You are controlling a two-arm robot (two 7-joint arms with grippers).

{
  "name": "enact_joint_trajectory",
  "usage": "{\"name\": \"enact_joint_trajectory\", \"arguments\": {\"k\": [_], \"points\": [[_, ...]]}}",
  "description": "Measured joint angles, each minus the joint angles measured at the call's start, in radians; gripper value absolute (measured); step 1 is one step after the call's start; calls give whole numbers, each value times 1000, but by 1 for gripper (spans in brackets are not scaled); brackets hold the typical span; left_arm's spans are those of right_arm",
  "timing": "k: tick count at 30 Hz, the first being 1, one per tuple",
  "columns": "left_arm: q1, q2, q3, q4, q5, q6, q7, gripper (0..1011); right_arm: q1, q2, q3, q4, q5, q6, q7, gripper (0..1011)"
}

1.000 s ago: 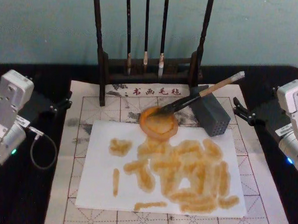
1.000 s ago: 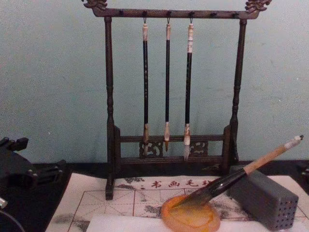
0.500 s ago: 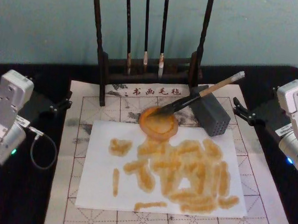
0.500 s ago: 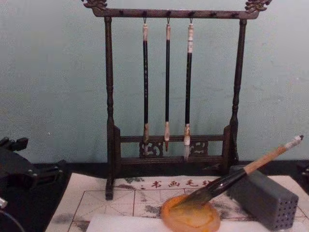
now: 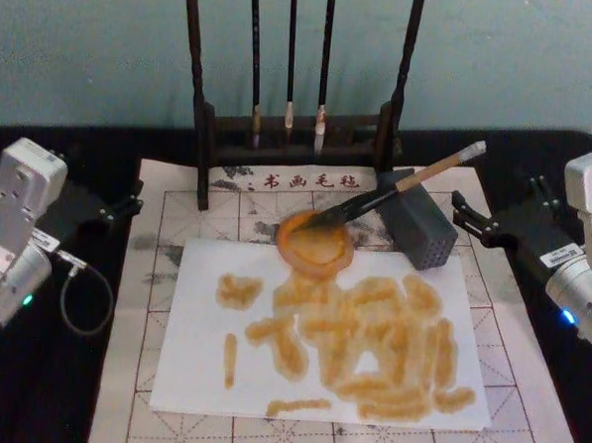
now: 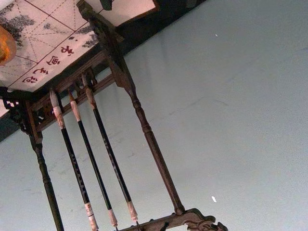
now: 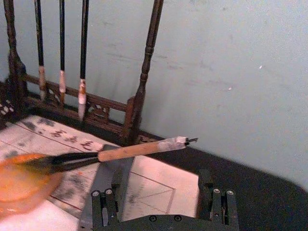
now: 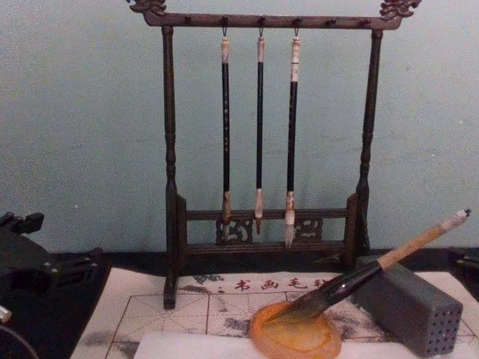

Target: Pick up the brush from the inkstone, write on the paper, then place the brush back to its original position.

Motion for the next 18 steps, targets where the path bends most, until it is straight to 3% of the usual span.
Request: {"name": "enact_joint_trajectory", "arguments": {"k": [9, 13, 15, 16, 18], "points": [[0, 0, 0, 0, 0, 0, 0, 1001, 5, -83, 72, 15, 185, 92, 92, 1000], [0, 0, 0, 0, 0, 0, 0, 1001, 12, -116, 98, 30, 246, 125, 112, 1000], [0, 0, 0, 0, 0, 0, 0, 1001, 21, -151, 126, 47, 304, 156, 132, 1000], [0, 0, 0, 0, 0, 0, 0, 1001, 21, -151, 126, 47, 304, 156, 132, 1000], [0, 0, 0, 0, 0, 0, 0, 1001, 27, -179, 151, 62, 352, 180, 145, 1000]]}}
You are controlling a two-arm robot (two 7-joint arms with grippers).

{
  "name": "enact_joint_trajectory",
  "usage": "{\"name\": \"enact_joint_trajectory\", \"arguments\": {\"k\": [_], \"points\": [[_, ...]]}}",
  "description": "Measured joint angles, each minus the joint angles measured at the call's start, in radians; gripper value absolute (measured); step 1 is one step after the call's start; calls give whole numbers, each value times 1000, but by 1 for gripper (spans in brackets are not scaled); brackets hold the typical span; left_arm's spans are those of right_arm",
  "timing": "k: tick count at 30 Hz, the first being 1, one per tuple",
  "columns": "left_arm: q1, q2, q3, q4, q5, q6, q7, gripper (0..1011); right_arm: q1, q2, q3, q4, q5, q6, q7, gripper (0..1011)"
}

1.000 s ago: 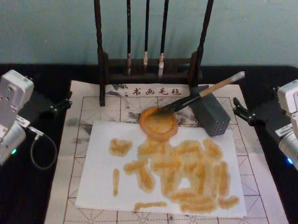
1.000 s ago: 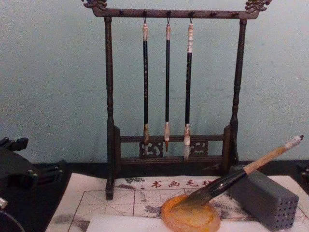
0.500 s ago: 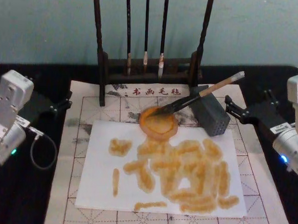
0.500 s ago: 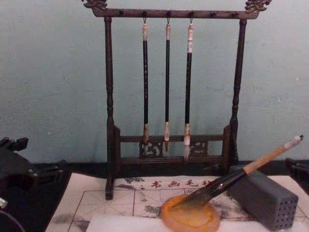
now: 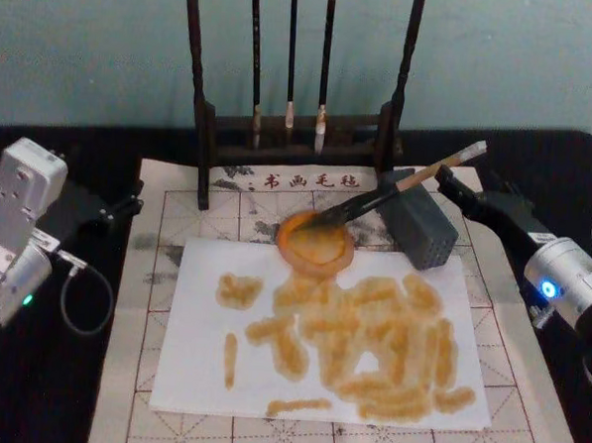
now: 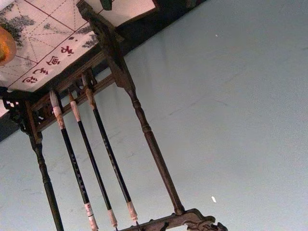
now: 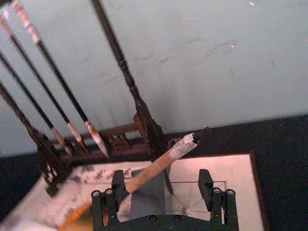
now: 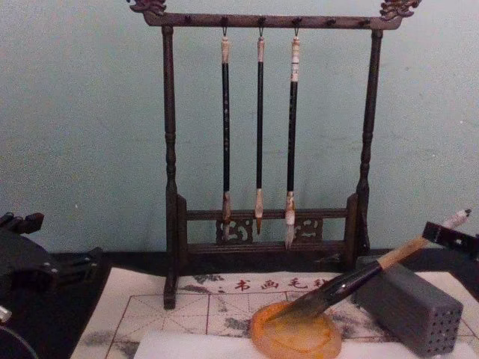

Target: Pick up the brush from the inkstone, write on the paper, then place the brush back to its original position.

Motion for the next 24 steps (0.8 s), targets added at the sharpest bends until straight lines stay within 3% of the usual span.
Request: {"name": "enact_joint_trajectory", "arguments": {"k": [5, 12, 24], "points": [[0, 0, 0, 0, 0, 0, 0, 1001, 14, -50, 43, 25, 95, 48, 17, 1000], [0, 0, 0, 0, 0, 0, 0, 1001, 37, -83, 61, 52, 183, 96, 3, 1000], [0, 0, 0, 0, 0, 0, 0, 1001, 85, -105, 49, 100, 252, 142, -46, 1000]]}}
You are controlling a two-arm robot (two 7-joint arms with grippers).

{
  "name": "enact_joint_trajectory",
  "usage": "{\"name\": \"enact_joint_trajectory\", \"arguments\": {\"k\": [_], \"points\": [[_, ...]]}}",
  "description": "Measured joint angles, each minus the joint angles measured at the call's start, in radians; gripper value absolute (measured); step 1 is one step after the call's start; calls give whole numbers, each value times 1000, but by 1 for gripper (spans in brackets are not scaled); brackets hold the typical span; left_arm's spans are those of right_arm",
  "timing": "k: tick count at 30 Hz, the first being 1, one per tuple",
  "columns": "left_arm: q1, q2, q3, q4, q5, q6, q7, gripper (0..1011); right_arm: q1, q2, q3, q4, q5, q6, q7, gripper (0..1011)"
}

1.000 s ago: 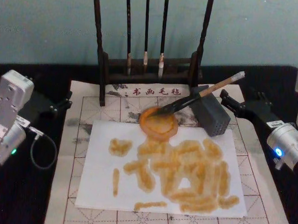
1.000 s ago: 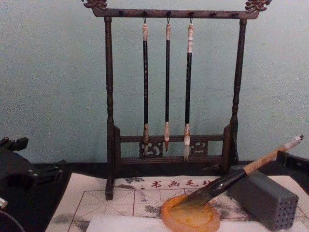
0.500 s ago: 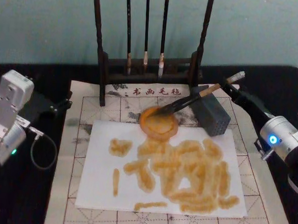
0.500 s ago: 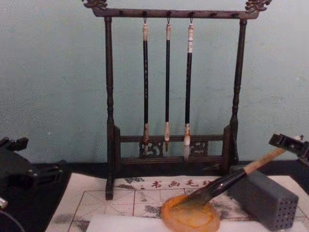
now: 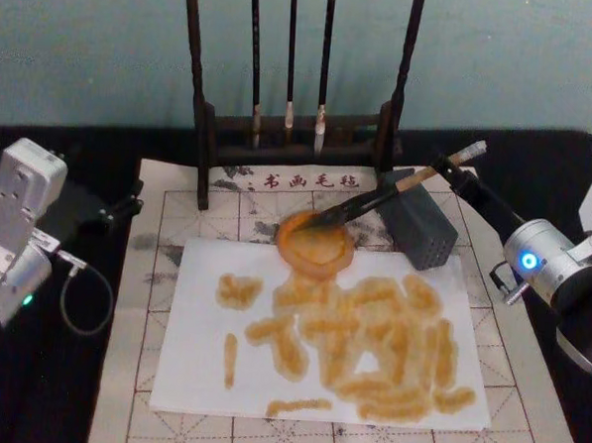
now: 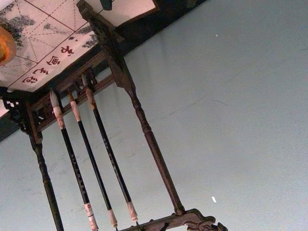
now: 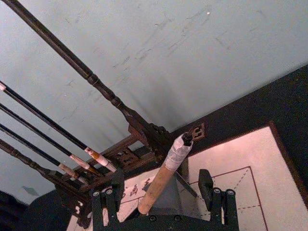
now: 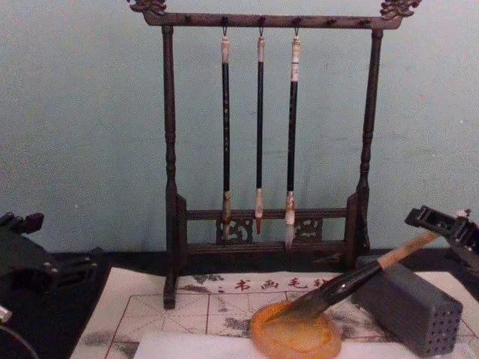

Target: Pick up the brush from the inkstone, write on the paper, then place the brush back to its original position.

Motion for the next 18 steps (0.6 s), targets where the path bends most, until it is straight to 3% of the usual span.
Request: {"name": "enact_joint_trajectory", "arguments": {"k": [18], "points": [[0, 0, 0, 0, 0, 0, 0, 1001, 52, -14, -33, 56, 66, 3, -11, 1000]]}}
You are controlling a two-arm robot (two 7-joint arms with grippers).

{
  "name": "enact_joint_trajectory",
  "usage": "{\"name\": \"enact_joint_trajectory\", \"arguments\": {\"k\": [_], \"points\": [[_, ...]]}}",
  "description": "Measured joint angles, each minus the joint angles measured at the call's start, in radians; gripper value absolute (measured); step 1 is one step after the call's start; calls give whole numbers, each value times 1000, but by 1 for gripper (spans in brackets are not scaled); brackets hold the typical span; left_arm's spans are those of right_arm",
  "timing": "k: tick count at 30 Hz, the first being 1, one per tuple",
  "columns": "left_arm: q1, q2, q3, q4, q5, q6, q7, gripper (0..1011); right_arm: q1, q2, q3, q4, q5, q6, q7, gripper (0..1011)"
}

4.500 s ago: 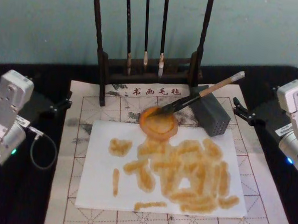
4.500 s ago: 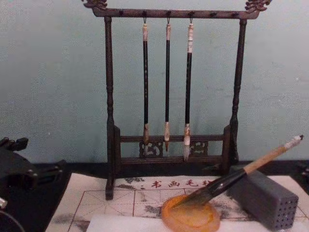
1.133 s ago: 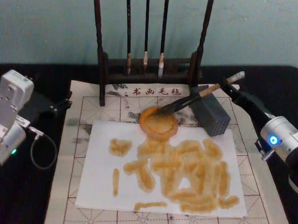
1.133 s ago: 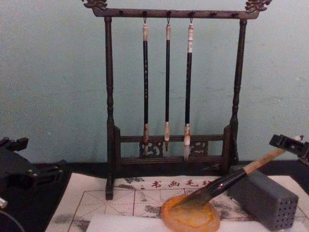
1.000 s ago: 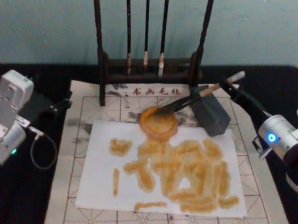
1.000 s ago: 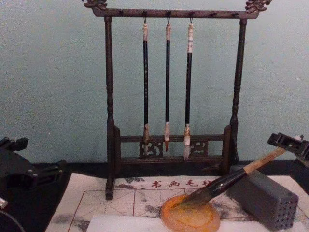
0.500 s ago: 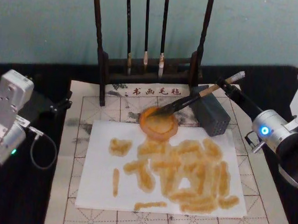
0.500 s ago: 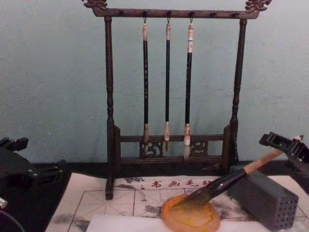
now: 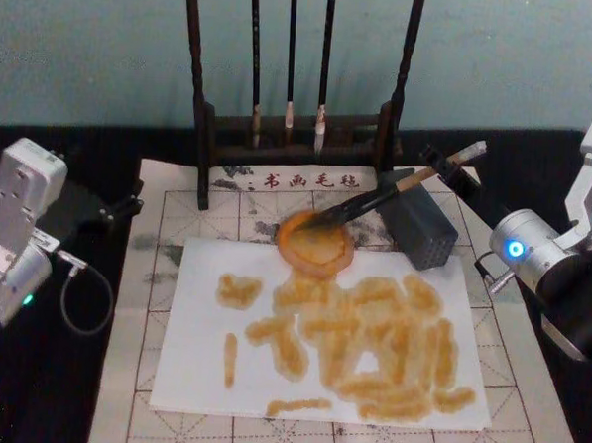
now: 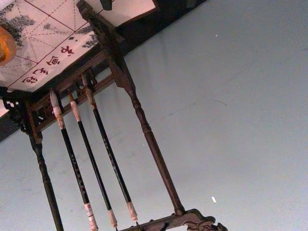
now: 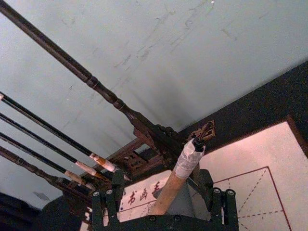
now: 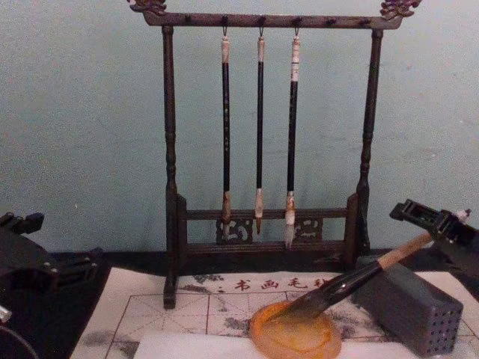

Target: Pick up the brush from the inkstone, write on the paper, then place the brush back to its original position.

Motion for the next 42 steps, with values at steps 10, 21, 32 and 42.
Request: {"name": "enact_joint_trajectory", "arguments": {"k": [10, 21, 32, 42], "points": [[0, 0, 0, 0, 0, 0, 0, 1001, 7, -11, 2, 10, 60, 7, -22, 1000], [0, 0, 0, 0, 0, 0, 0, 1001, 11, -12, -4, 11, 105, 10, -44, 1000], [0, 0, 0, 0, 0, 0, 0, 1001, 24, -9, -23, 20, 133, -8, -59, 1000], [0, 0, 0, 0, 0, 0, 0, 1001, 34, -12, -32, 33, 164, -29, -81, 1000]]}}
